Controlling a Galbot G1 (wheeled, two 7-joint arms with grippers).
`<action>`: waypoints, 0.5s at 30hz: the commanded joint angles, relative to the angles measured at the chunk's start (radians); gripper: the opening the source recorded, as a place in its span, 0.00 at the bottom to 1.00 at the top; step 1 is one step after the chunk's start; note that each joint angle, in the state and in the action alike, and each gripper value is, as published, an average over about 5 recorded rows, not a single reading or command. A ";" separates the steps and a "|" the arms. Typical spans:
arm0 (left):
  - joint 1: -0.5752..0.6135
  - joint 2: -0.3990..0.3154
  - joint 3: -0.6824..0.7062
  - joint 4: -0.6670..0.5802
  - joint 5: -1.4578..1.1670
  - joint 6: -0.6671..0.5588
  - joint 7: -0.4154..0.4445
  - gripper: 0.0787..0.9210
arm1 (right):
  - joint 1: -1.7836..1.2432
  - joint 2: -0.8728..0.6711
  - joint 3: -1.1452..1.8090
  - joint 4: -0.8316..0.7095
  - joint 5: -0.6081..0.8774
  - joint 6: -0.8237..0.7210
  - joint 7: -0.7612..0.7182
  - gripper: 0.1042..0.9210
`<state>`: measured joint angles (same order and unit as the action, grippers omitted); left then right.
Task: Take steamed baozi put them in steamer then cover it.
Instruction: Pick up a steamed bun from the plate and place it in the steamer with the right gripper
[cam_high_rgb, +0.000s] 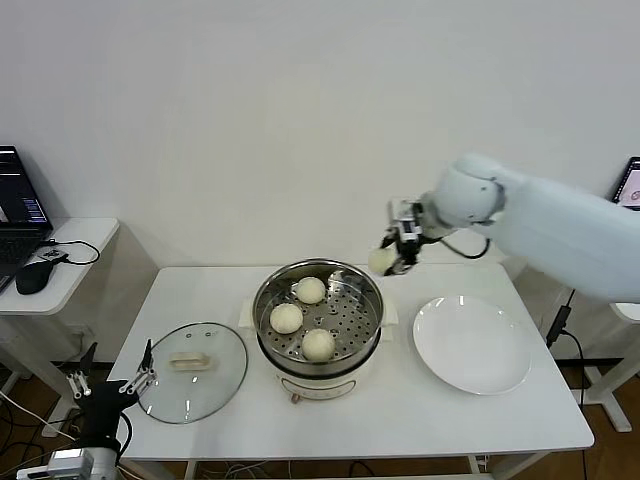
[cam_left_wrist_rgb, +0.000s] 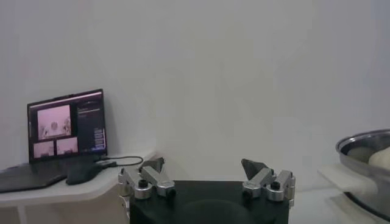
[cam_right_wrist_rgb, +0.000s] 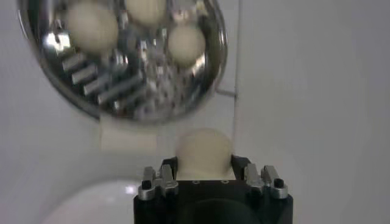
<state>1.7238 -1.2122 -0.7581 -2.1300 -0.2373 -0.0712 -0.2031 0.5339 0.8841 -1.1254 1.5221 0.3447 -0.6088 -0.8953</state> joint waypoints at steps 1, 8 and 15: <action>-0.003 -0.003 -0.007 -0.002 0.001 -0.001 0.000 0.88 | -0.024 0.177 -0.088 -0.028 0.143 -0.118 0.130 0.57; -0.006 -0.004 -0.008 0.002 0.000 -0.002 -0.001 0.88 | -0.112 0.213 -0.096 -0.084 0.073 -0.118 0.138 0.57; -0.010 -0.002 -0.011 0.006 -0.001 -0.002 -0.001 0.88 | -0.144 0.224 -0.092 -0.114 0.035 -0.118 0.131 0.57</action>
<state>1.7142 -1.2140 -0.7686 -2.1256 -0.2379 -0.0734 -0.2039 0.4364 1.0557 -1.1944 1.4456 0.3887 -0.6989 -0.7944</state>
